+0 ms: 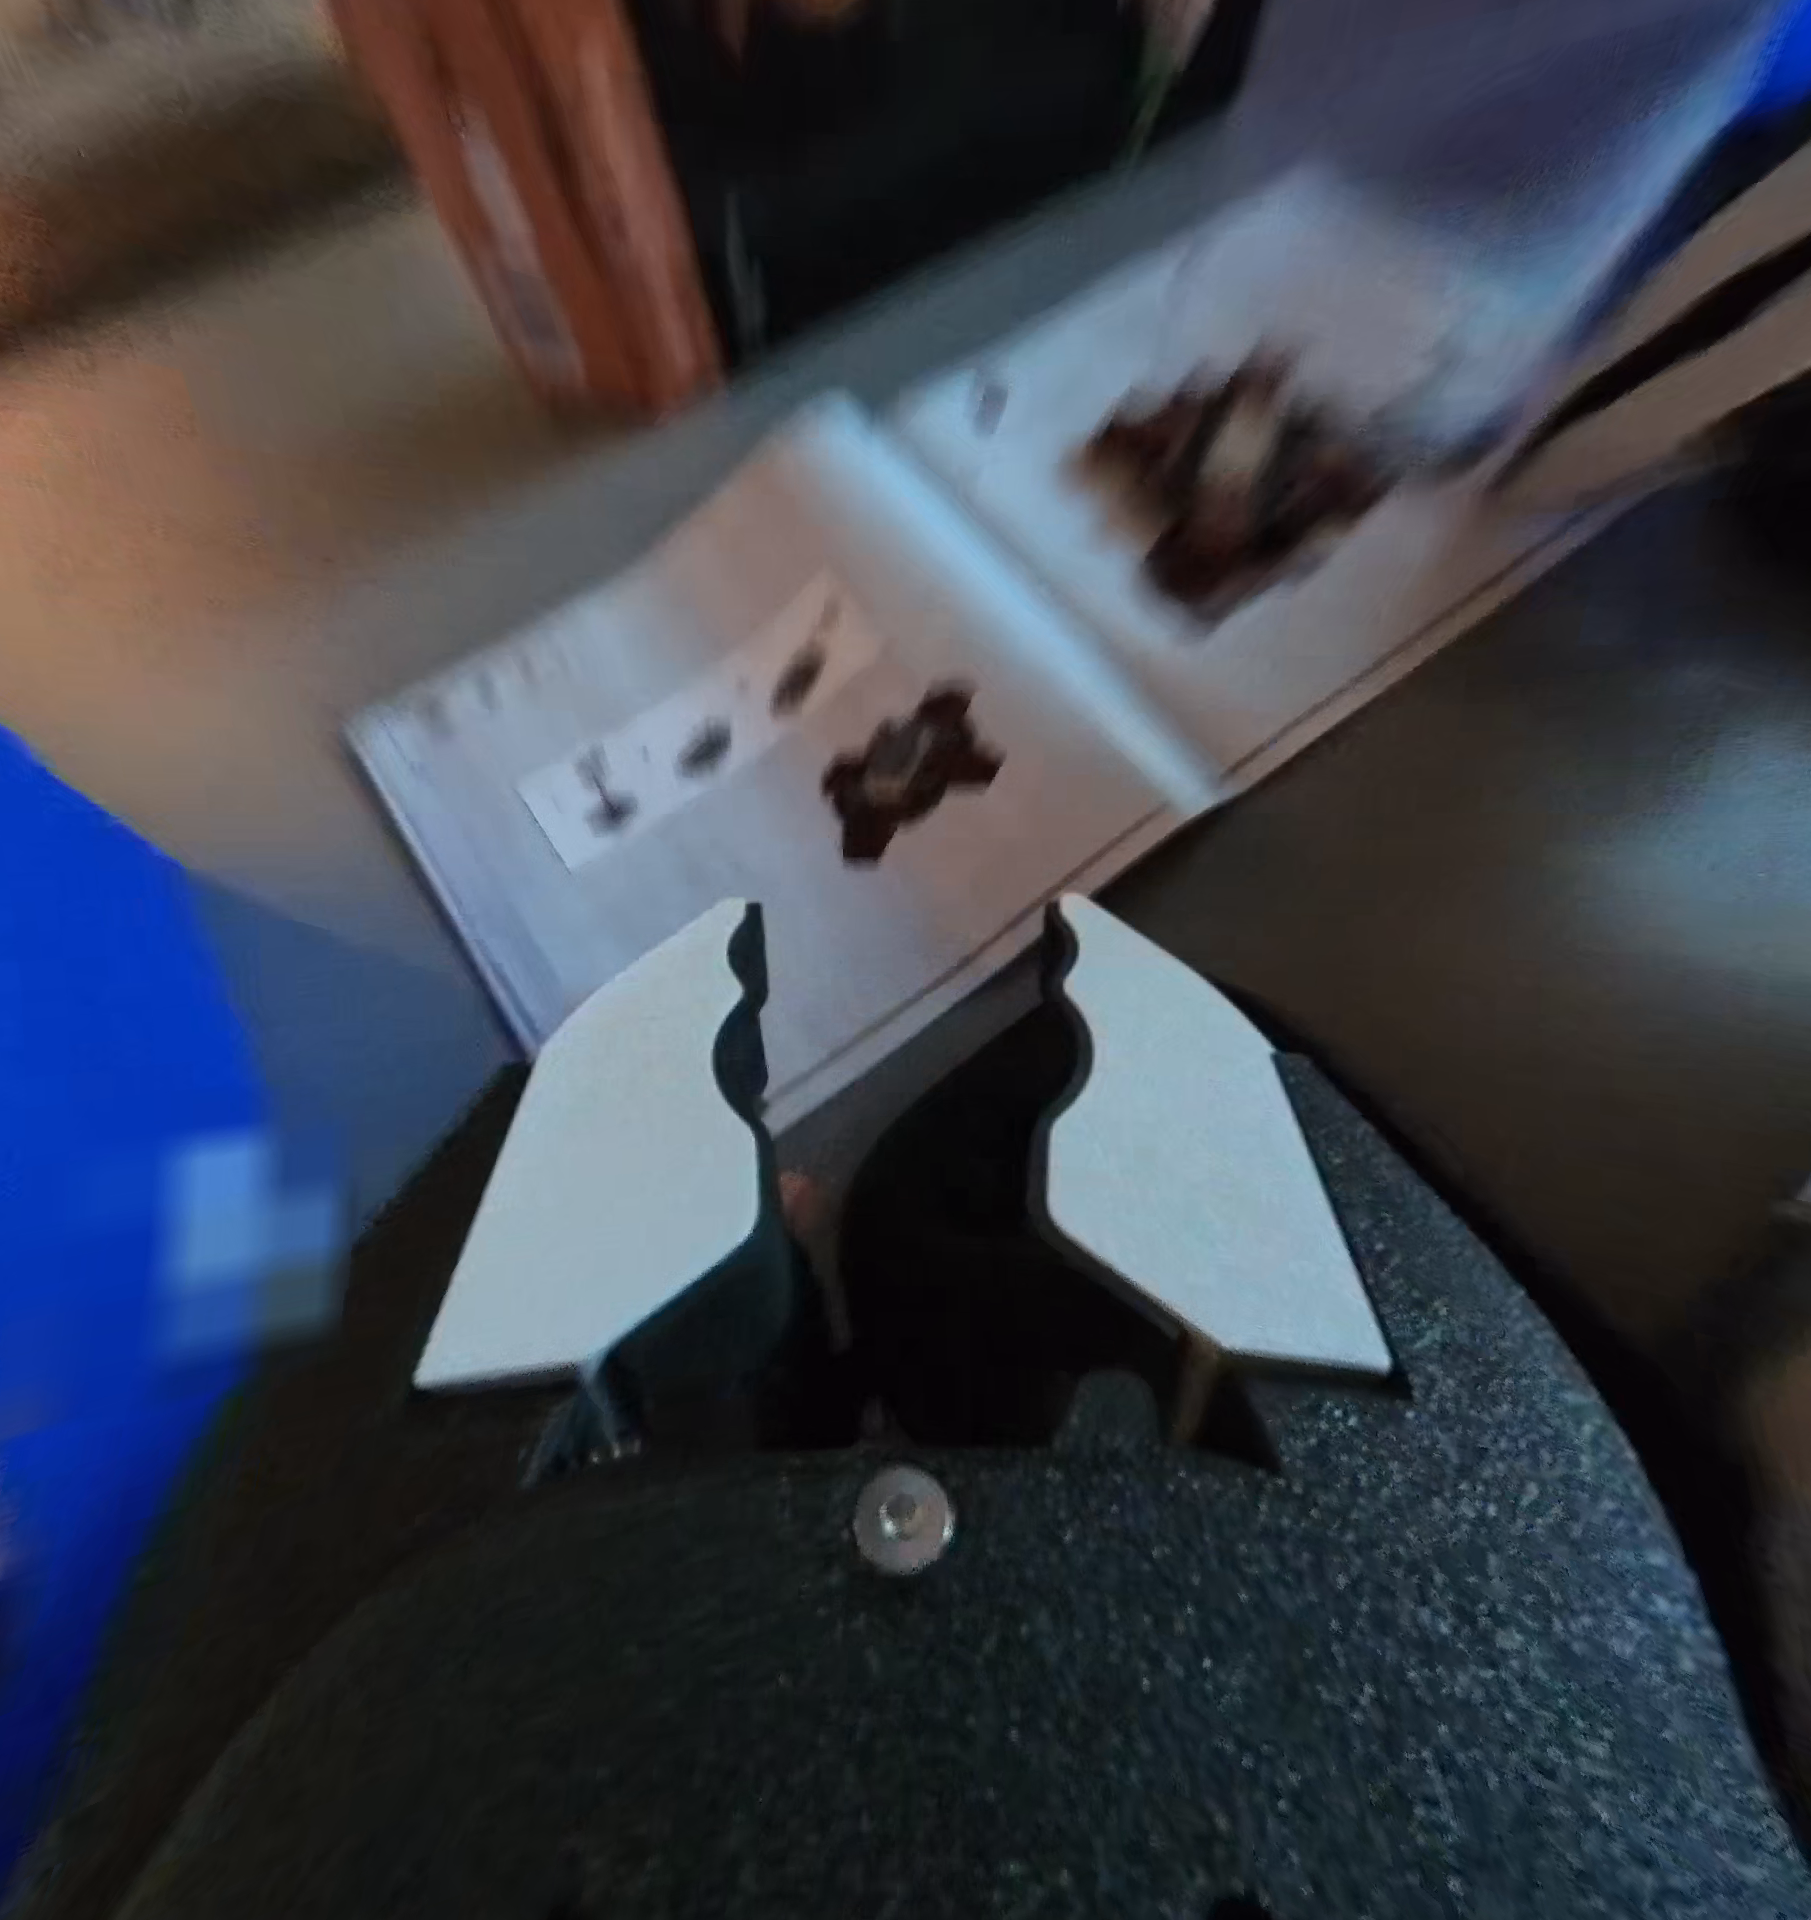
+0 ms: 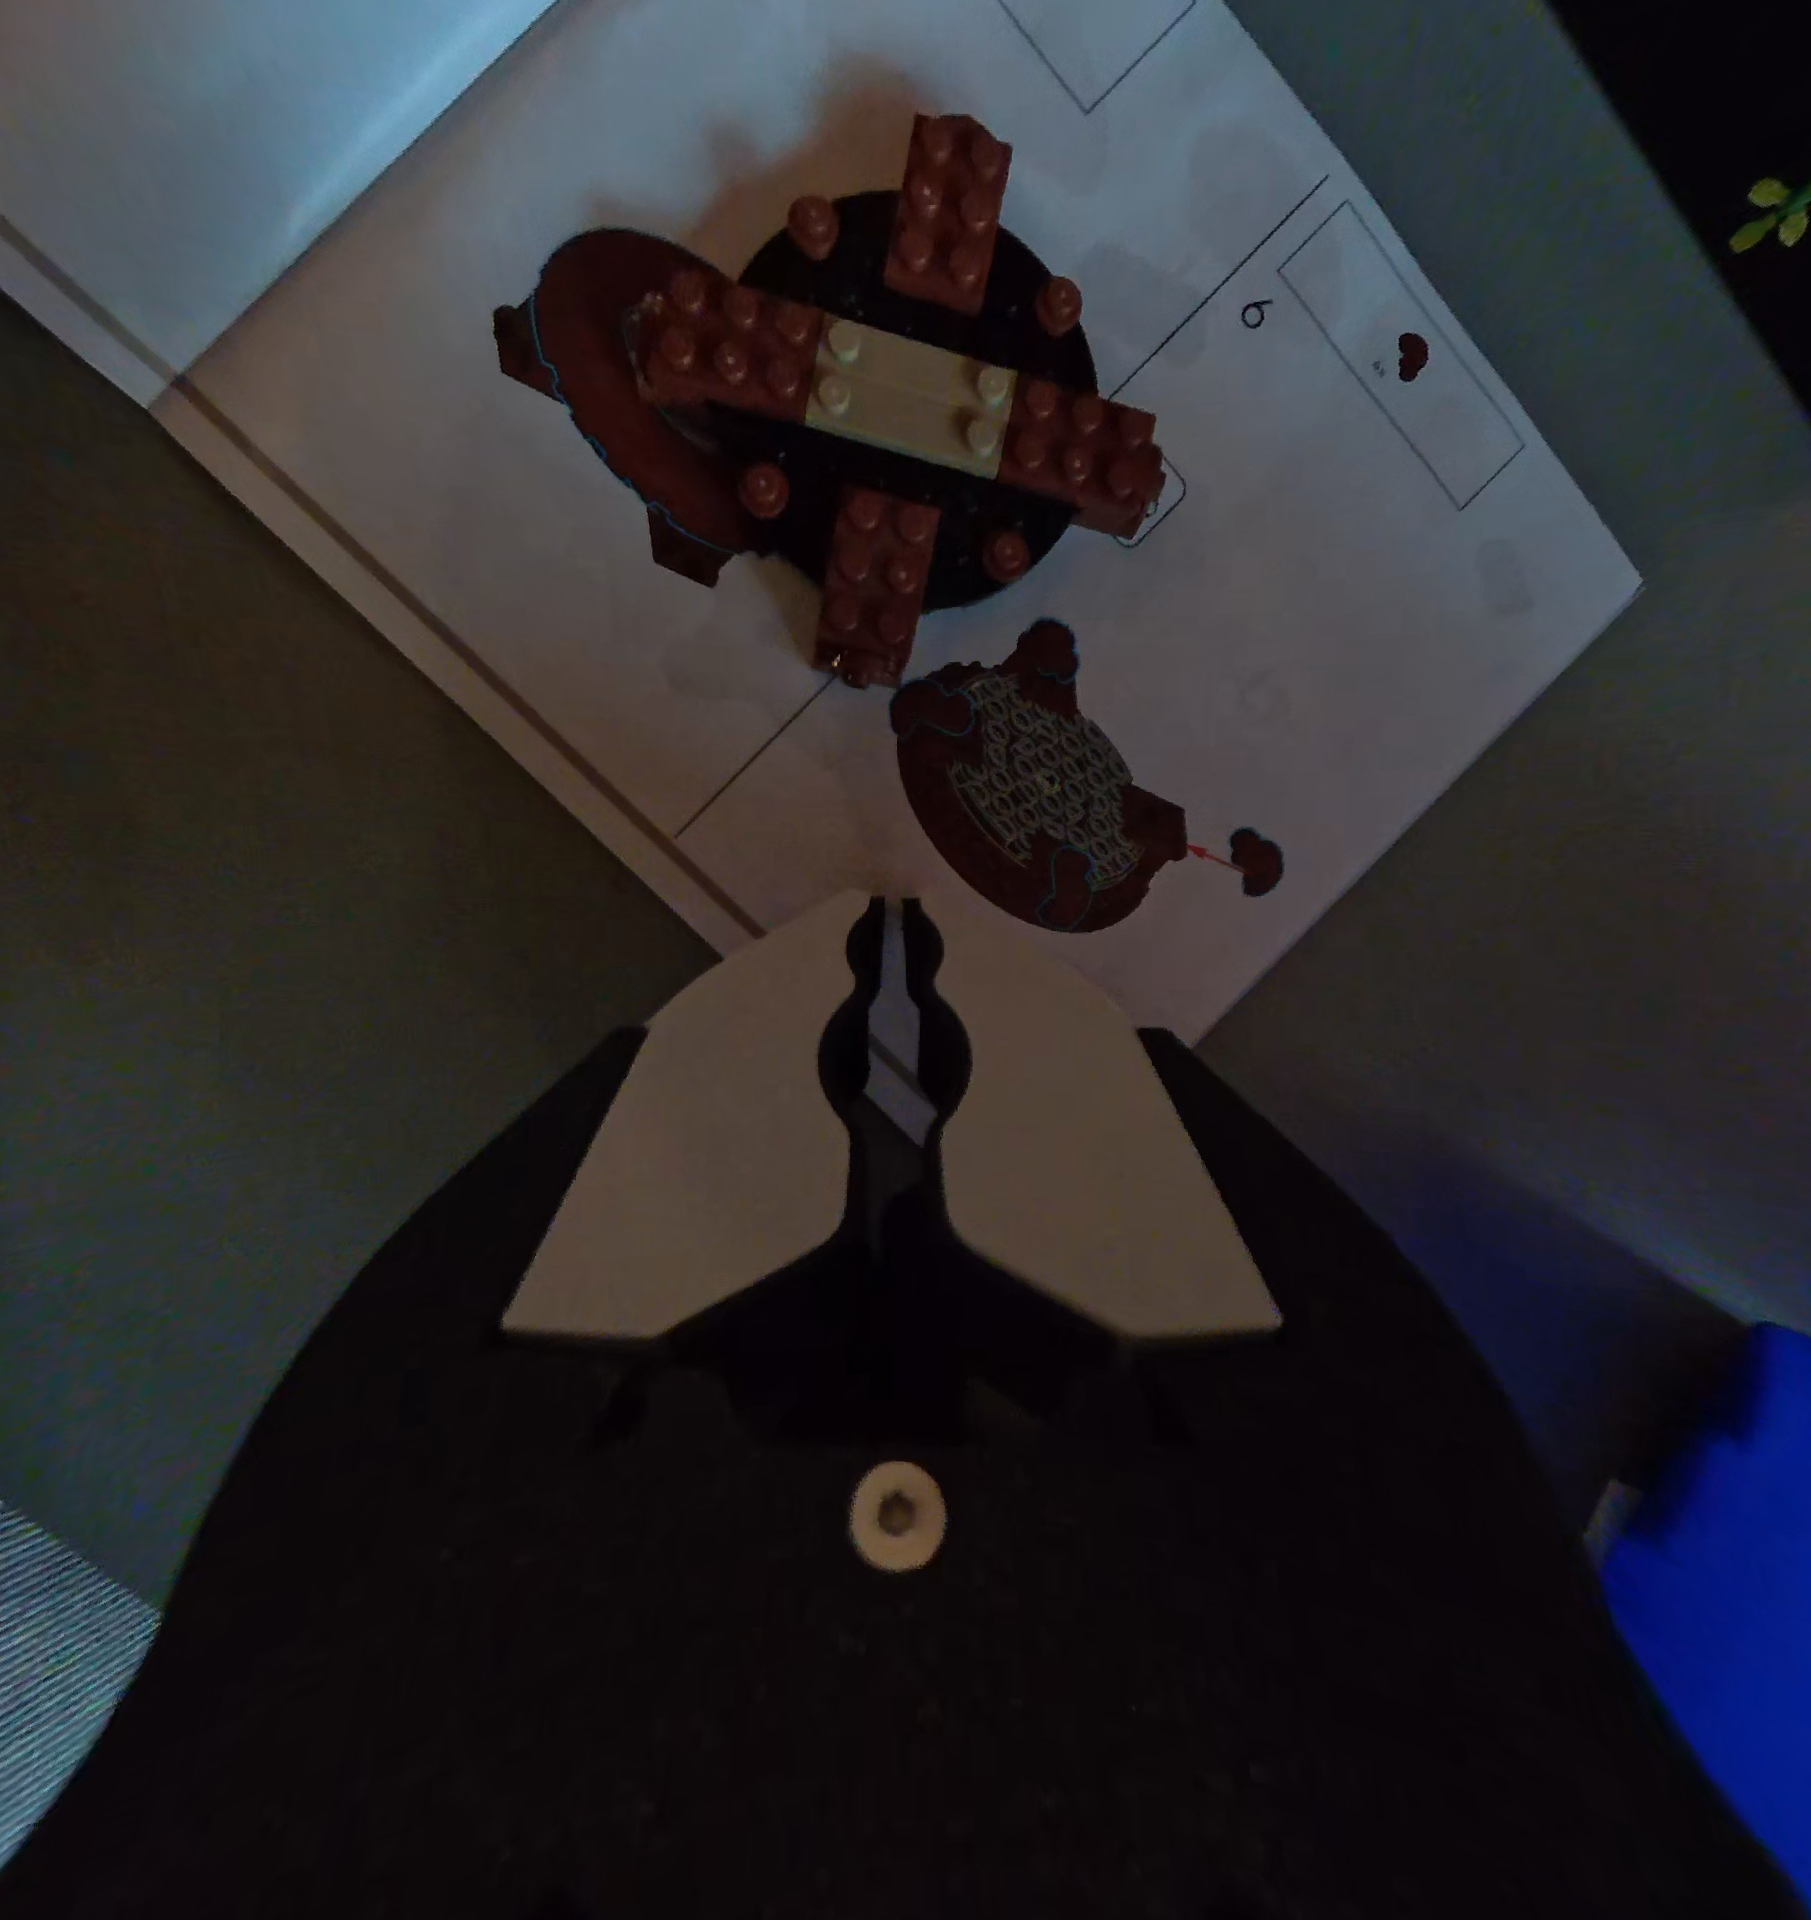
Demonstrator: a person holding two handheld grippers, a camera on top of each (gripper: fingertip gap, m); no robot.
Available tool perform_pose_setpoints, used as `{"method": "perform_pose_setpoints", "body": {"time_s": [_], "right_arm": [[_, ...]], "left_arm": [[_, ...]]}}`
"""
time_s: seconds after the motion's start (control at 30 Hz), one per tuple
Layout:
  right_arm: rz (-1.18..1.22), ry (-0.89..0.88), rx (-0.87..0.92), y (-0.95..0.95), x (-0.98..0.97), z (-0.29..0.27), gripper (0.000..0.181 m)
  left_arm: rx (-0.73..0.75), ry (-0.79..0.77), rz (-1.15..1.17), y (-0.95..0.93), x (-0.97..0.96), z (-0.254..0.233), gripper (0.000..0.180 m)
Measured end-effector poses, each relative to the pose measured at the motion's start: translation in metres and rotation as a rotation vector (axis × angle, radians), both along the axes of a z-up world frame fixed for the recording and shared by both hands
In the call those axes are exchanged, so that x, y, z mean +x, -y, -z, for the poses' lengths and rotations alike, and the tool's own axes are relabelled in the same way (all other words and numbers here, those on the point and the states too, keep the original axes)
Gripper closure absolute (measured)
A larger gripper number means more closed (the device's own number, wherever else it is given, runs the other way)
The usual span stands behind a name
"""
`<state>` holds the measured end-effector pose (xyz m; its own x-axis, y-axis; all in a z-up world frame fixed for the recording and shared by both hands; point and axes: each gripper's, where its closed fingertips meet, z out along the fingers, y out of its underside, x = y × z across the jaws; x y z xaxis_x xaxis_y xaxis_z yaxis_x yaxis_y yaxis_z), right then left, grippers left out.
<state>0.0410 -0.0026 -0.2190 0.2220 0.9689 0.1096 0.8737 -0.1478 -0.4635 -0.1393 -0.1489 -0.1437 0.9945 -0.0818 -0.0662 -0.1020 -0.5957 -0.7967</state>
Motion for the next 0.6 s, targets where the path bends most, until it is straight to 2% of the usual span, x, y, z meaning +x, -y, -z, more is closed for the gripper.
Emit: {"method": "perform_pose_setpoints", "body": {"time_s": [0.1,0.17,0.23,0.3,0.43,0.53,0.6], "right_arm": [[-0.011,0.002,0.004,0.000,-0.001,0.000,0.178],[-0.014,-0.006,0.000,0.000,-0.001,0.000,0.178],[-0.018,-0.019,-0.008,0.000,-0.001,0.000,0.178],[-0.025,-0.023,-0.019,0.000,-0.001,0.000,0.178],[-0.033,-0.018,-0.016,0.000,-0.002,0.000,0.178],[-0.026,-0.022,-0.006,0.000,-0.002,0.000,0.178],[-0.022,-0.026,-0.003,0.000,-0.002,0.000,0.178]], "left_arm": [[0.109,-0.055,0.043,0.029,-0.022,-0.060,0.131],[0.092,-0.203,-0.015,0.055,-0.071,-0.090,0.137],[0.007,-0.347,-0.045,0.072,-0.129,-0.103,0.136],[-0.196,-0.286,0.000,0.081,-0.175,-0.079,0.126],[-0.475,-0.141,0.125,0.072,-0.227,-0.010,0.124],[-0.724,-0.237,0.212,0.080,-0.245,0.034,0.117],[-0.803,-0.266,0.265,0.082,-0.245,0.047,0.109]]}}
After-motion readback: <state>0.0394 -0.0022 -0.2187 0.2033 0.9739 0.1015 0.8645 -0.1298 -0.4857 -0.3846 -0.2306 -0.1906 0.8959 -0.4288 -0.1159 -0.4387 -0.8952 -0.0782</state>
